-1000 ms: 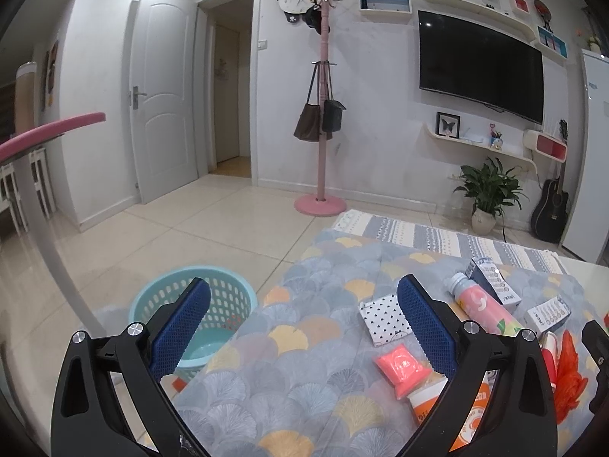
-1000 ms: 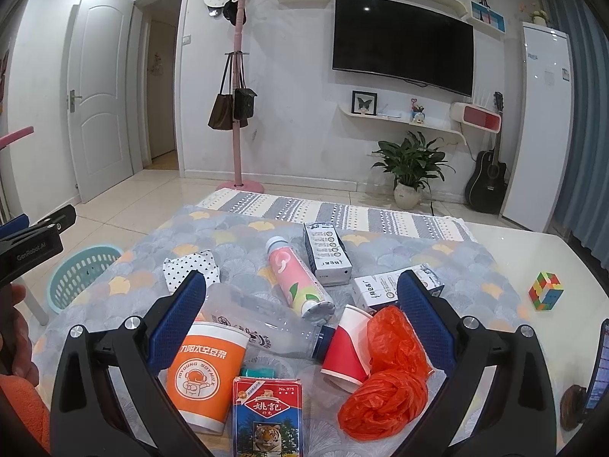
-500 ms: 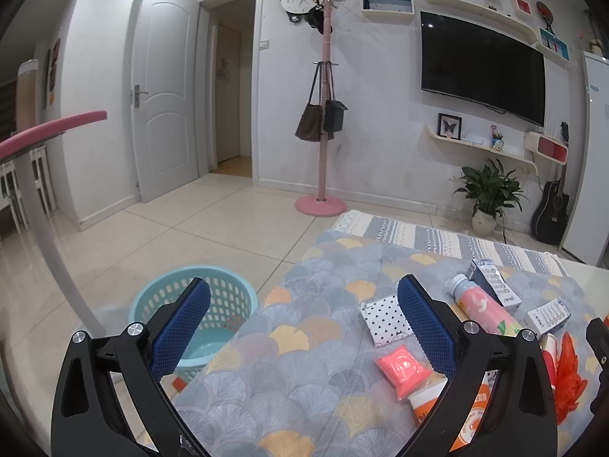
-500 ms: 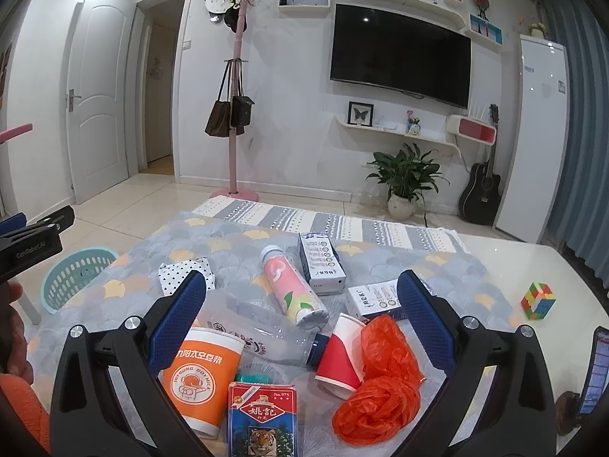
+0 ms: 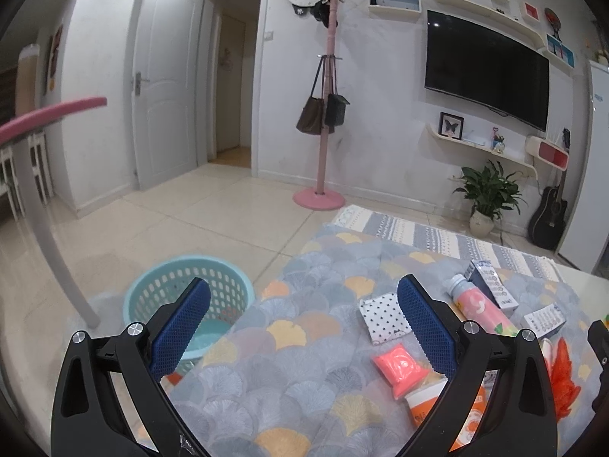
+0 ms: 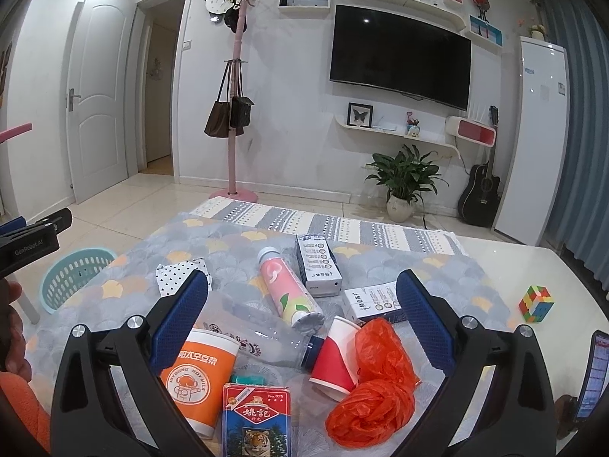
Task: Collect trash
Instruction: 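Grasp the white heart-print tissue pack with left tool while right tool grasps pink bottle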
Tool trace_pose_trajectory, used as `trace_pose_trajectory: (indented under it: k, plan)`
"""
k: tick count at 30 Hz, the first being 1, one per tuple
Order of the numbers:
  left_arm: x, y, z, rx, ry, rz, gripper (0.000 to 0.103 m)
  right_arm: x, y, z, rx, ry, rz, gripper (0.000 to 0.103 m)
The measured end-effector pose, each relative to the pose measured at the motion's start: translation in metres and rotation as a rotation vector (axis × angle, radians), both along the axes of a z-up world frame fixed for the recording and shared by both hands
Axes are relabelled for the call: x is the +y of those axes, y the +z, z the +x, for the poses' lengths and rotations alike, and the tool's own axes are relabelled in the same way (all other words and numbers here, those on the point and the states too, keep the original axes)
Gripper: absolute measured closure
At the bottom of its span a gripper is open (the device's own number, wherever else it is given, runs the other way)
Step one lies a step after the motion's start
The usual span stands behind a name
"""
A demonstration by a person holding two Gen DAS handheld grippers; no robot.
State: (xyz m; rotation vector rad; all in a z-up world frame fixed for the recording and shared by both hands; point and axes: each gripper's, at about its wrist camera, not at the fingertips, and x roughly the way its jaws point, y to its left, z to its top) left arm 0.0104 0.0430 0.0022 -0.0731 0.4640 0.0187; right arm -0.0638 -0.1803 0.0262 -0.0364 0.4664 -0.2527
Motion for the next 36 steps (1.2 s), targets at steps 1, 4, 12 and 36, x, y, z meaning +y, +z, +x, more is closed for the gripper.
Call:
trace_pose_trajectory:
  k: [1,4,12,36]
  plan:
    - [0.0,-0.001,0.002,0.01,-0.005,-0.008,0.007,0.0,0.001,0.0,-0.002,-0.002,-0.008,0.011]
    - [-0.001,0.0,0.01,0.028,-0.027,-0.02,0.007,-0.004,0.006,0.002,-0.008,-0.01,-0.035,0.015]
    - [-0.006,-0.019,0.086,0.206,-0.298,-0.122,0.007,-0.037,0.014,0.05,0.028,0.025,0.039,0.022]
    - [-0.092,-0.14,0.189,0.577,-0.611,0.152,0.047,-0.051,-0.116,0.204,0.601,0.149,0.198,0.045]
